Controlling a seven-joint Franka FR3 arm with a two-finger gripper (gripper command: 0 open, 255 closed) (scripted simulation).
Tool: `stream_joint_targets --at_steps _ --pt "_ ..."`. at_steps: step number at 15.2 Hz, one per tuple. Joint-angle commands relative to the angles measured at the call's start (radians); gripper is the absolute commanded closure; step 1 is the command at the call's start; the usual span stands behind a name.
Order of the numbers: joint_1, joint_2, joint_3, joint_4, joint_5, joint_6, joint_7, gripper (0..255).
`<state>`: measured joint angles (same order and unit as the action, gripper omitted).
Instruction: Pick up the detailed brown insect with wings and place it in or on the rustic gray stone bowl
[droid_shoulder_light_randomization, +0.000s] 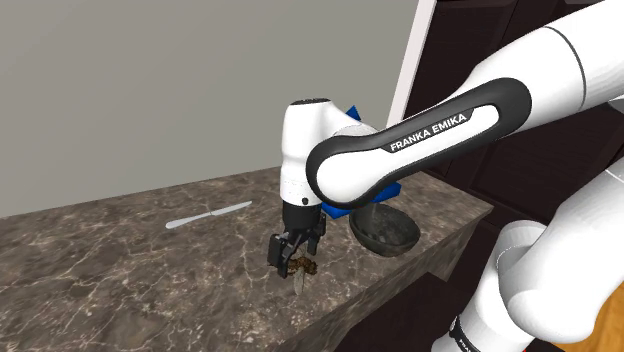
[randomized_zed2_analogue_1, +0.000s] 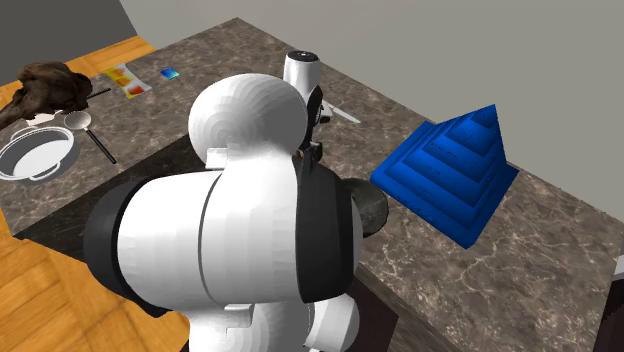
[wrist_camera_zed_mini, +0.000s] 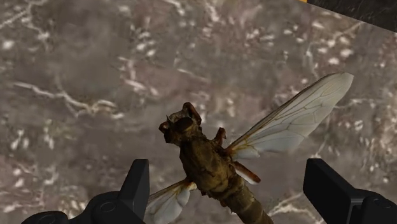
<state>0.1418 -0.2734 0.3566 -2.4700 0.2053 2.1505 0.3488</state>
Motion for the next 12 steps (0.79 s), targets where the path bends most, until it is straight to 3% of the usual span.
stream_joint_targets --at_steps 1,3,4,12 --pt "0.0 0.0 0.0 0.0 0.0 0.001 0.0 0" --pt "0.0 0.0 0.0 0.0 0.0 0.0 0.0 0" --pt "0.0 0.0 0.0 0.0 0.0 0.0 0.0 255" --pt "0.0 0.001 0.0 0.0 0.0 0.001 0.0 255"
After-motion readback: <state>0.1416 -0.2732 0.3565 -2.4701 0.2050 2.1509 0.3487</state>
